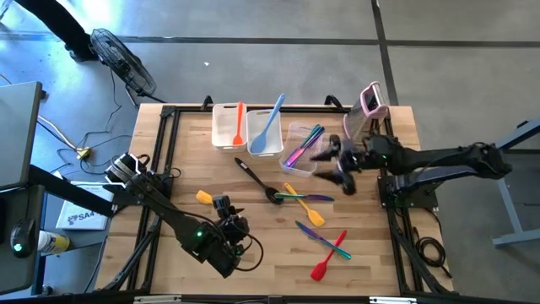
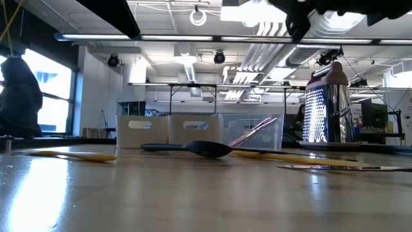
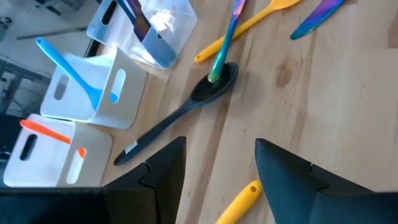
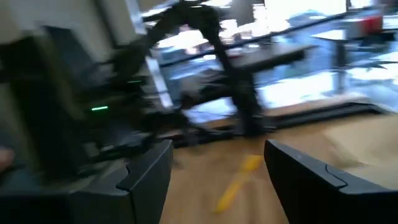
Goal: Pick & Place Kitchen Items
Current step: Put the yellow spatula into the left white bin
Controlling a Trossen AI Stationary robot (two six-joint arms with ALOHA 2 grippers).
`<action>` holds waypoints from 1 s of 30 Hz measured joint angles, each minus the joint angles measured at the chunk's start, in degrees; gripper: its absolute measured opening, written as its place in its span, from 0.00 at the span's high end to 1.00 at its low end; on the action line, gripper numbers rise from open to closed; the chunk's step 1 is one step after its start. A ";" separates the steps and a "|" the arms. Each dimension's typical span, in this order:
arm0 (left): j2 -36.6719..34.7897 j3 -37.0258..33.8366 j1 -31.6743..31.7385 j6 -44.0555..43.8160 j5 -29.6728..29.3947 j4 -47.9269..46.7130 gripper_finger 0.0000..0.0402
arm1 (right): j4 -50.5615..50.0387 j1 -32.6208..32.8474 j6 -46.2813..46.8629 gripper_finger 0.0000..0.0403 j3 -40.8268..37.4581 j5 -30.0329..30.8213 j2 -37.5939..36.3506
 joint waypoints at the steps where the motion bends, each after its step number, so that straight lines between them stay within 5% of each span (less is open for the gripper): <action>1: 0.00 0.00 0.00 0.38 -0.31 -0.04 0.54 | -0.22 1.71 0.00 0.39 0.00 -1.23 -0.71; 7: 0.00 0.00 0.02 4.06 2.59 -0.31 0.54 | -6.42 11.42 -0.01 0.39 0.00 -4.91 -2.21; 14: 0.00 0.00 0.02 11.46 21.98 -7.81 0.54 | -13.30 18.94 0.00 0.39 0.00 6.08 -0.38; 19: 0.00 0.00 0.03 12.15 30.16 -9.55 0.54 | -13.26 20.81 -0.27 0.39 0.00 11.76 1.97; 30: -0.03 -0.85 1.91 17.19 43.32 -22.65 0.54 | -11.36 20.79 -0.99 0.39 0.00 11.79 5.78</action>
